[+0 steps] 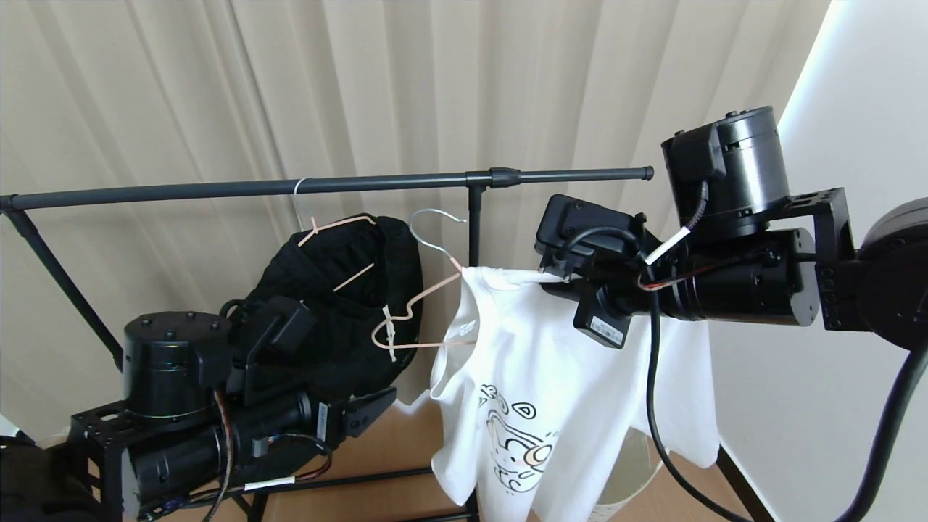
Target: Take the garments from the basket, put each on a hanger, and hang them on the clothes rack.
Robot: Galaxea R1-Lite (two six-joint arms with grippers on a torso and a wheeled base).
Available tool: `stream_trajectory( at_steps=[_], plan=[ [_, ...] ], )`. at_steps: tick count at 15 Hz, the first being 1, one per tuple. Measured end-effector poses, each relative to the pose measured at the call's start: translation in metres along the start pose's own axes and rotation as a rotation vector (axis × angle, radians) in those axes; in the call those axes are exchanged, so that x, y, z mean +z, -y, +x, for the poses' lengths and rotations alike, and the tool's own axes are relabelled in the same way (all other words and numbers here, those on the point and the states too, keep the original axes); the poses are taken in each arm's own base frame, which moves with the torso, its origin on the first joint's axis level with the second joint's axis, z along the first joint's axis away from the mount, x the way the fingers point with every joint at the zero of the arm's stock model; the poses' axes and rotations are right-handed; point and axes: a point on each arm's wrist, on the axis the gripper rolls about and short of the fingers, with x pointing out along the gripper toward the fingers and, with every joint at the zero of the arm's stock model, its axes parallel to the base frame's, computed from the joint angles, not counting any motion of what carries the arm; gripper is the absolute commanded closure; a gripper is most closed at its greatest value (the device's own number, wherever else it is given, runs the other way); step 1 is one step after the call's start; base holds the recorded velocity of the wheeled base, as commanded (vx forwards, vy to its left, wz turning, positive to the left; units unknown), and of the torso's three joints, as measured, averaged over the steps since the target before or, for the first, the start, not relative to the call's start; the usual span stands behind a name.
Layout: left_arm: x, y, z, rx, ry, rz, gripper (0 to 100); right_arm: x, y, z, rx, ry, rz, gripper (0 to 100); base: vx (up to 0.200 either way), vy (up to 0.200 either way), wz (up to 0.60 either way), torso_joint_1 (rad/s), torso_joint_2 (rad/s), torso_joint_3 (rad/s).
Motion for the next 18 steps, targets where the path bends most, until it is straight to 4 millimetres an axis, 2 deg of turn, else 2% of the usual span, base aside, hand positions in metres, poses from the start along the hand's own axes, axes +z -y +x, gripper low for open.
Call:
stream_trajectory(
  at_steps=[7, 10, 13, 18],
  plan=[
    [-0.008, 0.023, 0.026, 0.099, -0.046, -0.030, 0, -0.001, -0.017, -0.016, -0.103, 0.083, 0.007, 100, 0.000, 0.000, 0.00, 0.000, 0.00, 0.000],
    [-0.010, 0.034, 0.035, 0.114, -0.014, -0.037, 0, 0.005, -0.024, -0.020, -0.128, 0.100, 0.061, 100, 0.000, 0.000, 0.00, 0.000, 0.00, 0.000],
    [-0.010, 0.043, 0.043, 0.174, 0.041, -0.052, 0, 0.008, -0.029, -0.024, -0.119, 0.115, 0.055, 100, 0.000, 0.000, 0.00, 0.000, 0.00, 0.000],
    [-0.024, 0.050, 0.057, 0.191, 0.012, -0.033, 0, 0.011, -0.029, -0.030, -0.123, 0.134, 0.054, 100, 0.000, 0.000, 0.00, 0.000, 0.00, 0.000]
  ],
)
